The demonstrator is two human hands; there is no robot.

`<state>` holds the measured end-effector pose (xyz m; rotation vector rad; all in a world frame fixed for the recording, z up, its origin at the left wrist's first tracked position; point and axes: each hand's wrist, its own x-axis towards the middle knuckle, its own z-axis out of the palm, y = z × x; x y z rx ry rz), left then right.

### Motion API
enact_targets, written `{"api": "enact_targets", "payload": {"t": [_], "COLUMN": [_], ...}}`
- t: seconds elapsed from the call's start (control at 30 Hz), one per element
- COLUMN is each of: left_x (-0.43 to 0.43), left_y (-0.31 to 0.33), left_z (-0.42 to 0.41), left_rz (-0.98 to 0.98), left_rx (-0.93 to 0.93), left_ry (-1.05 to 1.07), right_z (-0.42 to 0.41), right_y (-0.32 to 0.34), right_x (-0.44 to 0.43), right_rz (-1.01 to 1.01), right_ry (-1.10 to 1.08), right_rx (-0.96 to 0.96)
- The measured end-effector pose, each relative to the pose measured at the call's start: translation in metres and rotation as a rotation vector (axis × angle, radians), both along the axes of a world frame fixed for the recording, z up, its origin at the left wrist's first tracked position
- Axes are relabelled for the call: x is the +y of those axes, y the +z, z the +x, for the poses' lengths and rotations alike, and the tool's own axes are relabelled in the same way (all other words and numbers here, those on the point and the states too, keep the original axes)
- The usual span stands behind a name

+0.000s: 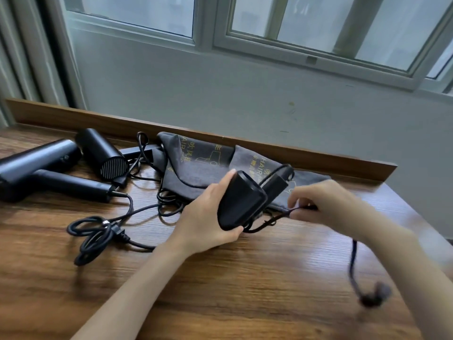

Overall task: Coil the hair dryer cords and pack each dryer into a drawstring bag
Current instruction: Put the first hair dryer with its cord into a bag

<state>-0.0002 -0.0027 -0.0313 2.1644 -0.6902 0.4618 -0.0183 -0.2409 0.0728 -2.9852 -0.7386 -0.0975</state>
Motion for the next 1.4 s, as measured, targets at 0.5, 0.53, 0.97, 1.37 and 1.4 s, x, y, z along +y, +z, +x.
{"api": "enact_targets", "payload": {"t": [0.5,0.53,0.97,1.37,1.4], "left_x": [0.013,0.015,0.006,0.0,0.0], "left_y": [0.007,0.006,-0.001,-0.003,-0.002], "left_z": [0.004,0.004,0.014,0.009,0.008], "left_rz": [-0.599,-0.676,-1.174,-0.328,-0.274], "left_rx": [0.63,0.646,0.493,0.152,0.152], "left_ry": [-0.667,-0.675,-0.102,0.023,-0.014], "right_z": [0.055,0.057,0.008,-0.004,-0.002], "right_y": [0.004,-0.004,-0.062,-0.001,0.002], "right_x": [-0.009,-0.005,0.056,0.035,0.03], "right_rz": [0.11,0.067,0.124,-0.143,-0.192], "right_ry": [-0.065,-0.107,0.069,0.008,0.041], "right_rx": [-0.068,-0.028,0.162,-0.167,-0.227]}}
